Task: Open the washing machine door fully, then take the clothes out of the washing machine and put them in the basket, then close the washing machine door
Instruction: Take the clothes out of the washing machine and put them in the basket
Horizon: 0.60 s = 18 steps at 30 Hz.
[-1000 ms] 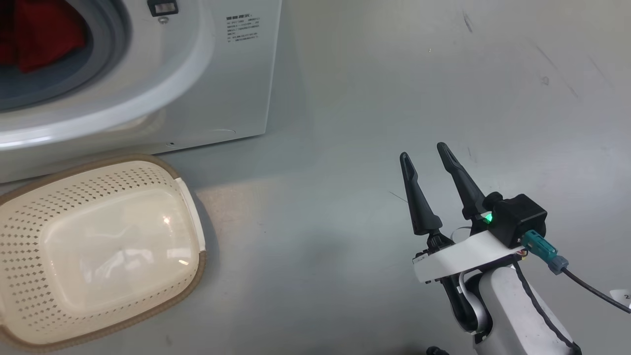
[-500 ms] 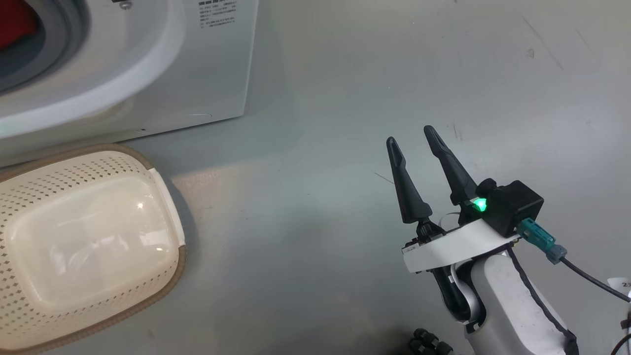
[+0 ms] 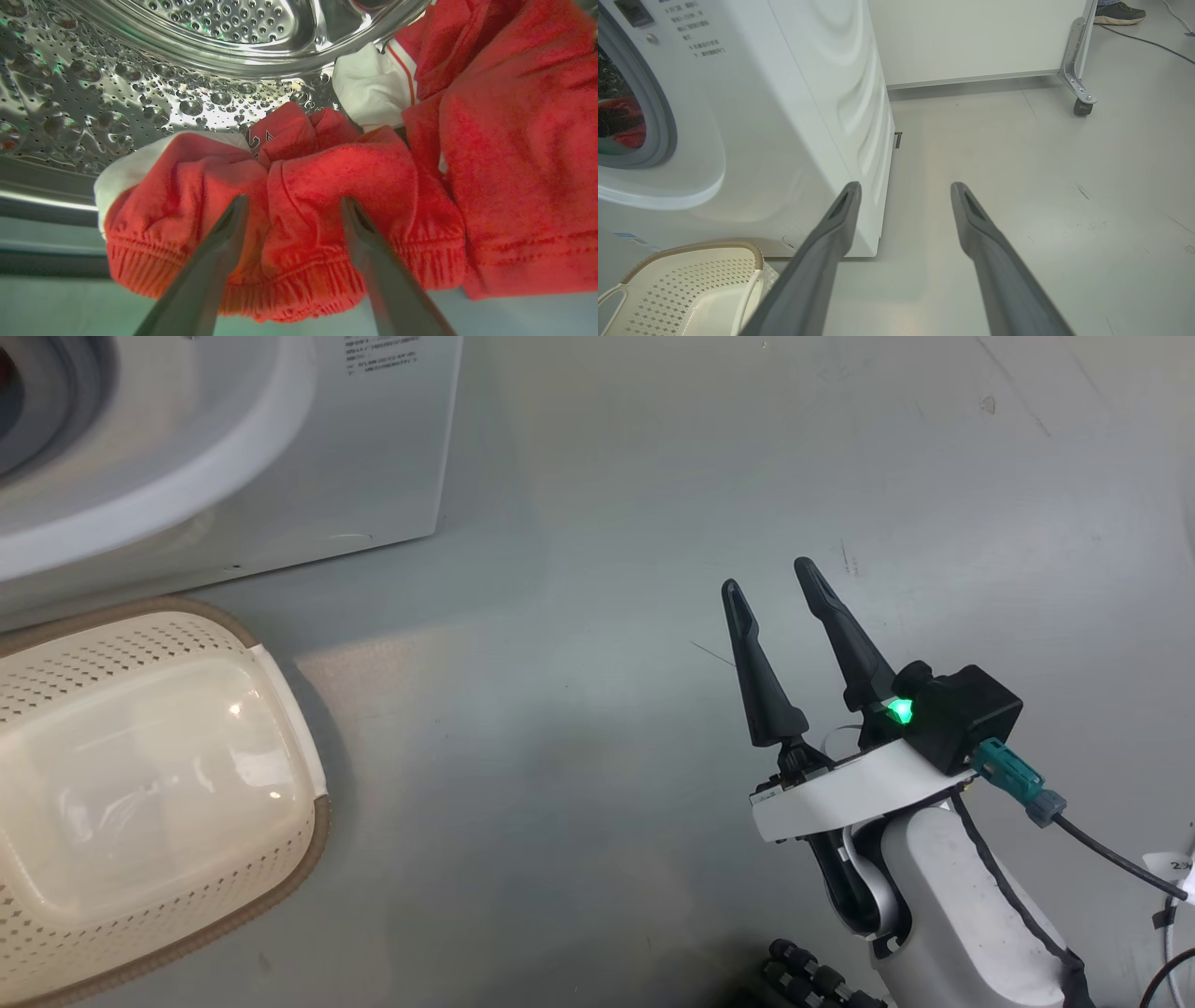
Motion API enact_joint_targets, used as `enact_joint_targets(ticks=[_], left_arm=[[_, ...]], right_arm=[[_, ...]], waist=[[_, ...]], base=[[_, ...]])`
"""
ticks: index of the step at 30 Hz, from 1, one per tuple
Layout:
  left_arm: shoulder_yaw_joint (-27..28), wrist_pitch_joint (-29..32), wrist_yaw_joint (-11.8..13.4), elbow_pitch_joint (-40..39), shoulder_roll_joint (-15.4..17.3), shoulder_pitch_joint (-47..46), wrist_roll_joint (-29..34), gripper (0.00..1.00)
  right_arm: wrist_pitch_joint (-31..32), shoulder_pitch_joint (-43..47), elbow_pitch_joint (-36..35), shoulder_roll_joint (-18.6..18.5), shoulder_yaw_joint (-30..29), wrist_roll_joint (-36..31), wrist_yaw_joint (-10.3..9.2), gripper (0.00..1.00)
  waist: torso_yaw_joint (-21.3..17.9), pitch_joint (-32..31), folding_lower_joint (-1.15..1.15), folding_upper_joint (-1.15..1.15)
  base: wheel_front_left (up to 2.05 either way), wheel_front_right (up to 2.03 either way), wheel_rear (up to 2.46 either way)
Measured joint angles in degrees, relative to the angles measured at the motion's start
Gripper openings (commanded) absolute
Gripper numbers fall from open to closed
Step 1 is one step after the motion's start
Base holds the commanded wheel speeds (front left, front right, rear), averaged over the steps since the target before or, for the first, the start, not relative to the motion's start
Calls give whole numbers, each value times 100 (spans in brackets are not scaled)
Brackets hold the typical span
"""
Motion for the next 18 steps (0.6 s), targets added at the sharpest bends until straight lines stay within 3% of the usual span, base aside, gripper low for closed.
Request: enact_joint_targets(ticks=[13, 14, 15, 16, 17, 18], left_arm=[[-153, 334, 55, 515, 112, -422, 192, 100], [-152, 365, 55, 557, 110, -456, 191, 87], [-144, 391, 54, 593, 104, -491, 187, 39], [-144, 391, 54, 593, 104, -491, 187, 39], [-127, 431, 54, 625, 88, -519, 158, 7], [-119, 434, 54, 664, 69, -548, 140, 0]], right_arm=[[0, -57, -3, 0, 116, 1, -79, 100], [0, -66, -3, 0, 118, 1, -80, 100], [0, -82, -2, 0, 121, 1, -86, 100], [0, -82, -2, 0, 121, 1, -86, 100], [0, -98, -1, 0, 122, 2, -86, 100], [0, -111, -1, 0, 122, 2, -87, 100]], waist=[[-36, 121, 0, 0], [-36, 126, 0, 0], [-35, 129, 0, 0], [-35, 129, 0, 0], [-35, 130, 0, 0], [-33, 131, 0, 0]], base=[[0, 0, 0], [0, 0, 0], [0, 0, 0], [0, 0, 0], [0, 0, 0], [0, 0, 0]])
